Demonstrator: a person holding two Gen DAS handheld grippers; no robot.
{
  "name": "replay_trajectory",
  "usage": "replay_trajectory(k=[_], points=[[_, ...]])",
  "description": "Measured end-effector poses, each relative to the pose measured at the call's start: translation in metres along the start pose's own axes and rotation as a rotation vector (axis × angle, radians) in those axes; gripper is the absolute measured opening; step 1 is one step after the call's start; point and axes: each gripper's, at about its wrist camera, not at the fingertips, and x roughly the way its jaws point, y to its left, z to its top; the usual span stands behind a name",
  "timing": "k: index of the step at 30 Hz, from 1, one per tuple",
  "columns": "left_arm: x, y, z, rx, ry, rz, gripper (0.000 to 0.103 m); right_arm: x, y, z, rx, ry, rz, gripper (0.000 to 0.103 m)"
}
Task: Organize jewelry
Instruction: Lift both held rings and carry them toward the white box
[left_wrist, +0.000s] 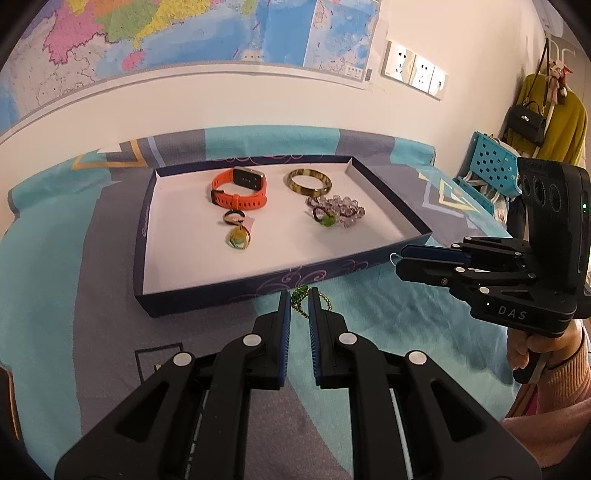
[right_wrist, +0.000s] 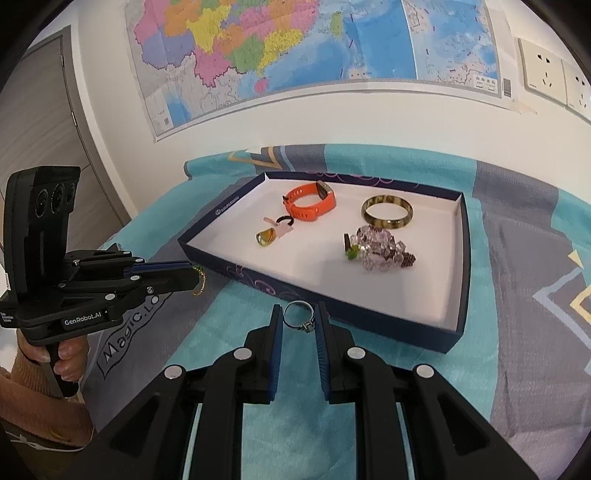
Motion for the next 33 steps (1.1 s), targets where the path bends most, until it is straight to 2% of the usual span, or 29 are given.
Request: replay_trajectory(k=[33], points=[[0.004, 0.007, 0.021, -0.017, -0.031, 0.015, 0.01, 0.01, -0.006, 0.015, 0.005, -0.009, 0.002, 0.015]])
